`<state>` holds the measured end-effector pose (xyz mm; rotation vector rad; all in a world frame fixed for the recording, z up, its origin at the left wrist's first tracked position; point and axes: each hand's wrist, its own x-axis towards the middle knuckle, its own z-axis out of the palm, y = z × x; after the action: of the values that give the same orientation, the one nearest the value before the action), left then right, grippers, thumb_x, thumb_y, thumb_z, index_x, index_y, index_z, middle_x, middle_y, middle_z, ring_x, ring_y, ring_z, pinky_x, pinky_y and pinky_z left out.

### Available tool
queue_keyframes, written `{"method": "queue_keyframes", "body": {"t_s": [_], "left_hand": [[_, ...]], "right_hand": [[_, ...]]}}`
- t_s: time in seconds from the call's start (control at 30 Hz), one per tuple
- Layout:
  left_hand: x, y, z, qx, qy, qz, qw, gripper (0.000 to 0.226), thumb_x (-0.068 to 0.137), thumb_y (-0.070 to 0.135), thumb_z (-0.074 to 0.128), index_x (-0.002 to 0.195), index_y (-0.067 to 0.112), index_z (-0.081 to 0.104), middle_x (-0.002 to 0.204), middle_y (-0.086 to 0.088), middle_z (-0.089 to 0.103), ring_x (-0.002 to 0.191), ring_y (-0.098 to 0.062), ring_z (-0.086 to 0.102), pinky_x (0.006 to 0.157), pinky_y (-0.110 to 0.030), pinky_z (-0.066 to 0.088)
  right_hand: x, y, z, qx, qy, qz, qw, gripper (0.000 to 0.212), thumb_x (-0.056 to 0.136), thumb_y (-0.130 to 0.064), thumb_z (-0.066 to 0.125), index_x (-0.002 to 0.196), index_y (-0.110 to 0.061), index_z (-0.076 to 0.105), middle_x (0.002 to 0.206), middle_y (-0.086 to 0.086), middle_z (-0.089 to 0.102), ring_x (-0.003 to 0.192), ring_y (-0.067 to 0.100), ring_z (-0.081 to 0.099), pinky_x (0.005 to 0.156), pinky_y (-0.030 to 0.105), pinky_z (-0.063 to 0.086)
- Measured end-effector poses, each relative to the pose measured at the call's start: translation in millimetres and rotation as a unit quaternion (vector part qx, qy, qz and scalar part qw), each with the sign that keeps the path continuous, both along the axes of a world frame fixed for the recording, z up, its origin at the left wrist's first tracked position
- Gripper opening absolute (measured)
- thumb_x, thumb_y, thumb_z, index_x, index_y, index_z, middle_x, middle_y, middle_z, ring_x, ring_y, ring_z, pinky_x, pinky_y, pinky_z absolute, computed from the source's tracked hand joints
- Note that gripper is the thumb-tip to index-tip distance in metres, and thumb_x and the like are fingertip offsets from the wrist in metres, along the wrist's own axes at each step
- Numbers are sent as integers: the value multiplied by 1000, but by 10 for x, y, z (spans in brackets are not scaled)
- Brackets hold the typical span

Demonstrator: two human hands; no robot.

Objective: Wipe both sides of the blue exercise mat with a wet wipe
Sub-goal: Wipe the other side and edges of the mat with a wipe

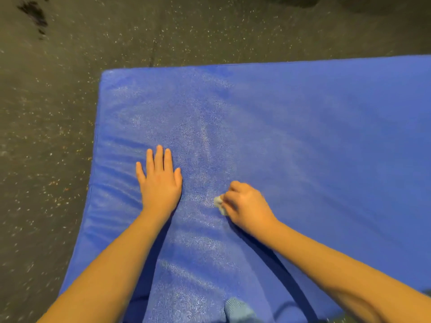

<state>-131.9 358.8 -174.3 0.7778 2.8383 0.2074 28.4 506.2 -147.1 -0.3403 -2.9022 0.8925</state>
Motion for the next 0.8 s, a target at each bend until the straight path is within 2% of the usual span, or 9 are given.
{"method": "queue_keyframes", "body": {"t_s": [0.13, 0.23, 0.3, 0.37, 0.47, 0.57, 0.63, 0.7, 0.8], "left_hand": [[10, -1, 192, -99, -50, -44, 993, 64, 102, 42, 35, 154, 10, 15, 162, -10, 6, 149, -32, 3, 116, -53, 12], [133, -125, 398, -190, -73, -158, 966, 69, 101, 50, 29, 155, 14, 4, 162, -10, -4, 148, -35, -1, 116, -48, 17], [249, -271, 555, -250, -98, -252, 930, 69, 101, 51, 27, 155, 18, -1, 162, -8, -10, 148, -34, -1, 117, -44, 19], [388, -417, 750, -299, -132, -324, 888, 70, 101, 52, 28, 155, 21, -4, 162, -5, -13, 149, -30, -1, 117, -42, 19], [605, -575, 1077, -340, -199, -378, 838, 69, 102, 50, 31, 155, 25, -3, 162, -1, -13, 149, -27, 0, 117, -40, 21], [769, -707, 1346, -361, -237, -403, 807, 70, 100, 54, 33, 156, 26, 2, 163, 3, -10, 149, -21, 4, 117, -37, 20], [850, -760, 1452, -369, -259, -393, 802, 72, 99, 56, 35, 156, 27, 4, 163, 5, -9, 149, -19, 5, 117, -36, 18], [923, -793, 1478, -362, -260, -379, 811, 73, 97, 59, 38, 156, 25, 10, 163, 3, -3, 148, -21, 10, 116, -36, 19], [1020, -827, 1460, -316, -249, -352, 845, 81, 87, 70, 39, 151, 22, 26, 160, 0, 13, 141, -25, 25, 114, -35, 25]], "right_hand": [[357, -158, 143, -64, -70, 145, 985, 21, 86, -28, 61, 72, -14, 67, 72, 3, 52, 62, 22, 52, 52, 28, 41], [361, 14, 109, -18, -63, 46, 997, 25, 82, -25, 61, 62, -11, 65, 69, 5, 51, 60, 26, 52, 46, 31, 41], [350, 12, 105, -3, -51, -37, 998, 26, 85, -22, 62, 62, -9, 64, 70, 8, 50, 63, 31, 53, 49, 30, 35], [416, -182, 161, -34, -69, -27, 997, 29, 90, -27, 59, 69, -9, 68, 73, 5, 47, 68, 29, 53, 56, 28, 31], [633, -429, 378, -109, -105, 68, 986, 33, 91, -37, 55, 79, -13, 73, 75, -3, 45, 68, 19, 50, 59, 29, 31], [719, -304, 416, -71, -141, 26, 987, 28, 93, -35, 55, 89, -14, 72, 86, 3, 55, 80, 24, 57, 66, 33, 40], [751, -204, 382, -25, -145, -70, 987, 27, 94, -34, 54, 90, -14, 72, 87, 3, 52, 82, 25, 57, 67, 34, 41], [804, -317, 411, -46, -123, -109, 985, 23, 92, -31, 59, 83, -16, 74, 81, -2, 49, 77, 22, 56, 65, 31, 38], [1025, -605, 531, -122, -115, -11, 986, 17, 87, -27, 65, 77, -18, 74, 72, -11, 44, 69, 16, 54, 62, 27, 36]]}}
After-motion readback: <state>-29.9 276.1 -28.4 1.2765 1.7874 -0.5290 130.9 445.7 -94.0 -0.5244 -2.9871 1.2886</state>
